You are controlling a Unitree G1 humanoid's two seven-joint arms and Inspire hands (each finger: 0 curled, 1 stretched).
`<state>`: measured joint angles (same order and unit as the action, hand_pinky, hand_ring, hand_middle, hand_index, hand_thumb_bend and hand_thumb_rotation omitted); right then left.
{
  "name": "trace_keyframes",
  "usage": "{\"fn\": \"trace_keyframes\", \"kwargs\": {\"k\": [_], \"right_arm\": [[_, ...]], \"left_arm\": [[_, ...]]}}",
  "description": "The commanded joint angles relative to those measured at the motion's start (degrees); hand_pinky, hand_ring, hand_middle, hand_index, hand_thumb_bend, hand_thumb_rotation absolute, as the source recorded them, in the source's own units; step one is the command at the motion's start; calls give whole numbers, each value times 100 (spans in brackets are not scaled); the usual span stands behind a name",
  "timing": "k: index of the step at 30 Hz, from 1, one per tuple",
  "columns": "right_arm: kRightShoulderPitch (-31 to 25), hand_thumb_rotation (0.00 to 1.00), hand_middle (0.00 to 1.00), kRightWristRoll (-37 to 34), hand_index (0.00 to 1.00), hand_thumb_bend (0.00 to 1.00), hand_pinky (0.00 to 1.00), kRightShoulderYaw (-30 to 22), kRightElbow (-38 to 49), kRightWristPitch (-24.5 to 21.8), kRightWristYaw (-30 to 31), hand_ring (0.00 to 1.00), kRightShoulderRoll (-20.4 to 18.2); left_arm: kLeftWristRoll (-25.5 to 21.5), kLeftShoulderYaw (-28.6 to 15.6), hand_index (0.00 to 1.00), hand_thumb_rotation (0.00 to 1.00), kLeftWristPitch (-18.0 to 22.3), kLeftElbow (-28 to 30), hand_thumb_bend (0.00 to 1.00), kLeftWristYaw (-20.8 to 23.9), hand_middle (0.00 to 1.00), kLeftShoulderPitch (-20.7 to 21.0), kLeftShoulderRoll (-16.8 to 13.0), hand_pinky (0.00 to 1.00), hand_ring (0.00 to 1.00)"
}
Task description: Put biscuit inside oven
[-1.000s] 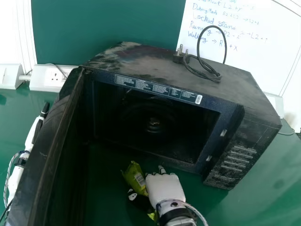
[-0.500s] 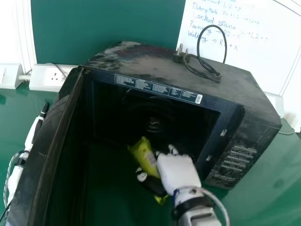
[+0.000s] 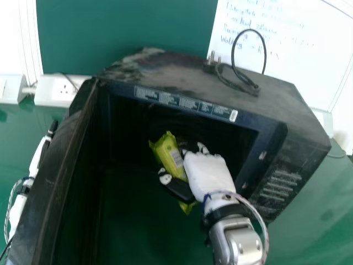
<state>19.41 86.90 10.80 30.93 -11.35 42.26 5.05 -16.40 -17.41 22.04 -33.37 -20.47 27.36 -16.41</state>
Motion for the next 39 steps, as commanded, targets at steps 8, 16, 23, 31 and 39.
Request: {"fn": "trace_keyframes", "kwargs": {"k": [8, 16, 23, 31, 39], "right_arm": [[681, 0, 47, -183, 49, 53, 9, 167, -992, -112, -614, 17, 194], [1183, 0, 47, -597, 49, 53, 9, 364, -2054, -34, -1453, 16, 467], [1781, 0, 47, -987, 49, 53, 9, 577, -3308, 26, -2396, 15, 738], [2446, 0, 47, -1422, 49, 53, 9, 846, -4588, 64, -3388, 15, 962], [3051, 0, 47, -1715, 49, 53, 8, 1129, -5688, 100, -4087, 14, 1145]], "left_arm": [[13, -11, 49, 6, 37, 30, 52, 13, 40, -79, -19, 25, 30], [48, 6, 49, 6, 27, 107, 52, 51, 40, -125, -18, 25, 30], [-3, -4, 49, 6, 5, 144, 52, 10, 40, -143, -1, 26, 31], [54, 18, 49, 6, 1, 227, 52, 63, 40, -196, -1, 26, 31], [89, 31, 49, 6, 13, 249, 52, 87, 40, -211, 6, 26, 31]]}}
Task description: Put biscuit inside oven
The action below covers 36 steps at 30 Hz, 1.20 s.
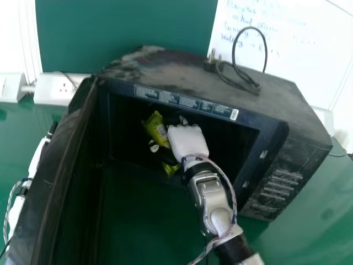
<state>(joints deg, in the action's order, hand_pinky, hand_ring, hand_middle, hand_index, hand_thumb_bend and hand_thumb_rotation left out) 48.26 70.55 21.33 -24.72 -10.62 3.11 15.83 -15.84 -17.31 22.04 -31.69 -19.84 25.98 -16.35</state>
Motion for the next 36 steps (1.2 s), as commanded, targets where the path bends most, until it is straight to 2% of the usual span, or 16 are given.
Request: {"fn": "trace_keyframes", "kwargs": {"k": [1, 14, 19, 25, 27, 29, 30, 31, 35, 36], "right_arm": [[222, 0, 47, -111, 49, 53, 8, 116, -230, 36, -236, 14, 96], [825, 0, 47, -739, 48, 53, 9, 421, -1826, 338, -1570, 15, 331], [903, 0, 47, -852, 48, 53, 10, 512, -1974, 191, -1644, 15, 321], [880, 0, 47, -869, 48, 53, 9, 610, -1911, -256, -1692, 15, 249], [837, 0, 47, -867, 49, 53, 15, 670, -1742, -341, -1482, 21, 302], [748, 1, 45, -863, 53, 52, 30, 714, -1398, -462, -1011, 37, 396], [707, 22, 51, -866, 61, 70, 38, 723, -1206, -559, -707, 44, 431], [672, 32, 56, -882, 68, 76, 43, 722, -1030, -650, -424, 49, 458], [526, 60, 74, -763, 84, 85, 60, 811, -299, -979, 591, 68, 612], [478, 63, 76, -728, 85, 86, 62, 834, -123, -1018, 770, 70, 662]], "left_arm": [[44, 24, 49, 6, 7, 94, 52, 49, 40, -78, 4, 26, 31], [44, 40, 49, 6, 6, 118, 52, 65, 40, -102, -15, 26, 31], [37, 30, 49, 6, -5, 93, 52, 64, 40, -89, -26, 25, 31], [6, 22, 49, 6, 0, 79, 52, 17, 40, -85, -26, 25, 30], [22, 24, 49, 6, -9, 100, 51, 46, 40, -94, -20, 25, 30], [14, 22, 49, 6, -15, 108, 51, 46, 40, -99, -14, 25, 30], [15, 22, 49, 6, -17, 114, 51, 48, 40, -102, -12, 25, 30], [11, 23, 49, 6, -19, 119, 51, 43, 40, -104, -11, 25, 30], [-17, 13, 49, 6, -29, 116, 52, 21, 40, -99, -10, 25, 30], [-11, 13, 49, 6, -27, 115, 52, 25, 40, -99, -14, 25, 30]]}}
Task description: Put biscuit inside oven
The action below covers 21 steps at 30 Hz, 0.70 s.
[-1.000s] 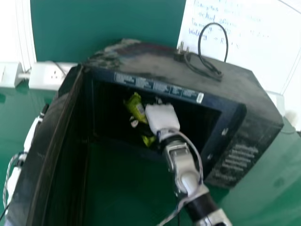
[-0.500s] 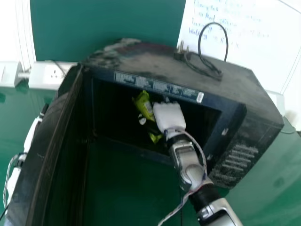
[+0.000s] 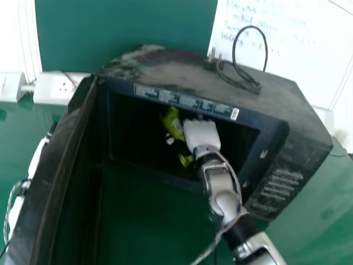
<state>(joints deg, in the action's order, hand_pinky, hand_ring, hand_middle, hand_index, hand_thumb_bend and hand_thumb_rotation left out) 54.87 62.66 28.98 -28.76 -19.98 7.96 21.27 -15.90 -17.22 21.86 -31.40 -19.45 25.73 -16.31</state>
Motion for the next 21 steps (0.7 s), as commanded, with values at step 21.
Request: {"fn": "trace_keyframes", "kwargs": {"k": [21], "right_arm": [[-1438, 79, 88, 57, 95, 86, 73, -669, 4539, -98, 3450, 83, 1001]], "left_arm": [[-41, -25, 49, 7, 25, 27, 52, -68, 40, -58, -32, 25, 30]]}}
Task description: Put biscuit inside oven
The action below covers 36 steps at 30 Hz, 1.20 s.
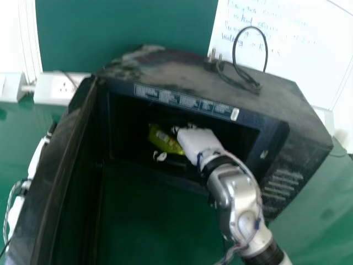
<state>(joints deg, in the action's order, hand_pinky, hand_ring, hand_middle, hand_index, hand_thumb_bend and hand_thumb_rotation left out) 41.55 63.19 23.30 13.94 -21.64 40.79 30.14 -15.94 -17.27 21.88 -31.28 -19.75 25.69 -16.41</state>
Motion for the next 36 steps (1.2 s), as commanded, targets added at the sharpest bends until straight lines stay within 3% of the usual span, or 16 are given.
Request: {"fn": "trace_keyframes", "kwargs": {"k": [1, 3, 7, 13, 16, 25, 29, 34, 36], "right_arm": [[-161, 79, 88, -25, 95, 86, 73, -163, 426, 143, 251, 83, 182], [-331, 79, 88, -140, 95, 85, 73, -362, 791, 280, 393, 82, 323], [-701, 78, 83, -272, 95, 86, 61, -812, 1510, 419, 640, 75, 534], [-1284, 76, 86, -405, 94, 89, 71, -1601, 2565, 533, 954, 82, 771], [-1700, 74, 85, -625, 91, 91, 66, -2115, 2979, 737, 754, 80, 829], [-2423, 75, 90, -1742, 97, 88, 72, -3696, 4018, 484, 1583, 85, 1157], [-2708, 81, 88, -2356, 97, 90, 74, -4388, 4294, 416, 1764, 84, 1351], [-2888, 78, 86, -3054, 94, 94, 74, -5077, 4389, 239, 1860, 82, 1564], [-2871, 71, 83, -3518, 91, 96, 70, -5449, 4327, 128, 1784, 79, 1544]], "left_arm": [[-45, -22, 49, 7, 21, 18, 52, -44, 40, -57, -19, 25, 30], [-32, -18, 49, 7, -5, 49, 52, -23, 40, -67, -19, 25, 30], [-11, -16, 49, 7, -35, 64, 52, 4, 40, -70, -28, 25, 30], [-30, -34, 49, 6, -14, -12, 52, -44, 40, -38, -54, 25, 30], [-11, -37, 49, 7, 27, -31, 52, -47, 40, -42, -70, 25, 30], [-137, -60, 49, 7, 122, 86, 52, -237, 40, -121, -59, 25, 31], [-174, -41, 49, 7, 411, 154, 52, -475, 40, -177, -40, 26, 33], [-174, 11, 49, 7, 935, 345, 52, -707, 41, -300, 32, 28, 35], [-20, 38, 49, 7, 1193, 437, 52, -646, 42, -364, 31, 29, 36]]}}
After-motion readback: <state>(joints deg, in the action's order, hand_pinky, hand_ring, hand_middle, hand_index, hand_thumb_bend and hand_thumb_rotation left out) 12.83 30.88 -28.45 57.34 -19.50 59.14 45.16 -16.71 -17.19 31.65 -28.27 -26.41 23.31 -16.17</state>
